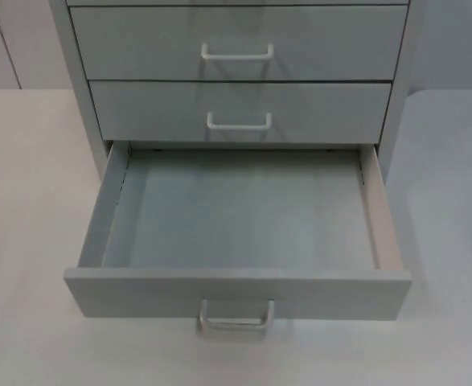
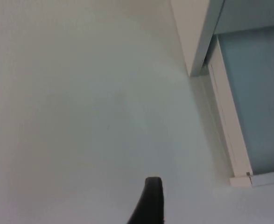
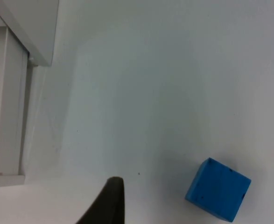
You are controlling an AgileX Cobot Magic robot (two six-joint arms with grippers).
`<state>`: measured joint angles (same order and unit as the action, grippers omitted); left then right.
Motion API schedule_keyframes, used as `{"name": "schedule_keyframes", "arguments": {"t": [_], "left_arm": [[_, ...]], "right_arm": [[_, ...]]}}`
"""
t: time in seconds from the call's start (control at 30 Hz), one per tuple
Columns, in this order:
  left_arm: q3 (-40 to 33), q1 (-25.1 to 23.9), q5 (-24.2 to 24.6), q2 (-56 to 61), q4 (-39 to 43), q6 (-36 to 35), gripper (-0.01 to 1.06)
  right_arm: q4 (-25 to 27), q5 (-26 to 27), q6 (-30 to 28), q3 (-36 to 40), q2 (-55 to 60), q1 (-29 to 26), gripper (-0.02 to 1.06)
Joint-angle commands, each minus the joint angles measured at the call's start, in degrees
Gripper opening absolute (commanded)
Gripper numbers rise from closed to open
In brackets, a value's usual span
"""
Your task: Open the drawer with the left hand, place the block into the drawer with the right hand, then close the drawer with the left hand.
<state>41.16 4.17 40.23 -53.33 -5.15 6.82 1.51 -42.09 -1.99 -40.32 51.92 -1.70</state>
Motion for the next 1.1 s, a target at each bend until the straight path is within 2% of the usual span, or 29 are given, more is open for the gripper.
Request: {"name": "schedule_keyframes", "arguments": {"t": [0.0, 0.07, 0.13, 0.17, 0.23, 0.27, 0.43, 0.6, 0.77, 0.87, 1.07], "left_arm": [[-2.34, -0.24, -2.05, 1.28, -0.05, -1.38, 0.75], [-5.23, -0.24, -4.26, 1.64, -0.05, -2.44, 0.78], [-6.66, -0.24, -6.15, 2.13, -0.98, -4.07, 0.93], [-6.66, -0.24, -6.15, 2.13, -0.98, -4.07, 0.93], [-6.66, -0.24, -6.15, 2.51, -0.96, -4.07, 1.04], [-6.66, -0.24, -6.15, 2.50, -0.86, -4.07, 1.05], [-6.66, -0.24, -6.05, 2.50, -0.86, -4.07, 1.05], [-6.66, -0.24, -6.05, 3.02, -0.86, -4.07, 1.05], [-6.66, -0.24, -5.94, 5.48, -0.20, -4.07, 1.05], [-6.66, -0.24, -5.42, 7.20, 0.25, -4.07, 1.05], [-6.66, -0.24, -5.41, 9.32, 1.03, -4.07, 1.05]], "right_arm": [[0.29, 0.59, -0.18, 0.07, 0.00, 0.21, 1.05], [0.29, 0.59, -0.18, 0.07, 0.00, 0.21, 1.05], [0.29, 0.59, -0.18, 0.07, 0.00, 0.21, 1.05], [0.29, 0.59, -0.18, 0.07, 0.00, 0.21, 1.05], [0.29, 0.59, -0.18, 0.07, 0.00, 0.21, 1.05], [0.29, 0.59, -0.18, 0.07, 0.00, 0.21, 1.05], [0.27, -0.15, -0.18, 0.07, 0.00, 0.21, 1.05], [-0.10, -3.94, 1.13, 0.07, 0.00, 0.21, 1.05], [-4.42, -8.29, 7.90, 0.07, 2.41, 0.21, 1.05], [-6.30, -9.50, 10.07, 0.07, 5.45, 0.21, 1.05], [-7.39, -6.77, 14.06, 0.07, 13.94, 0.21, 1.05]]}}
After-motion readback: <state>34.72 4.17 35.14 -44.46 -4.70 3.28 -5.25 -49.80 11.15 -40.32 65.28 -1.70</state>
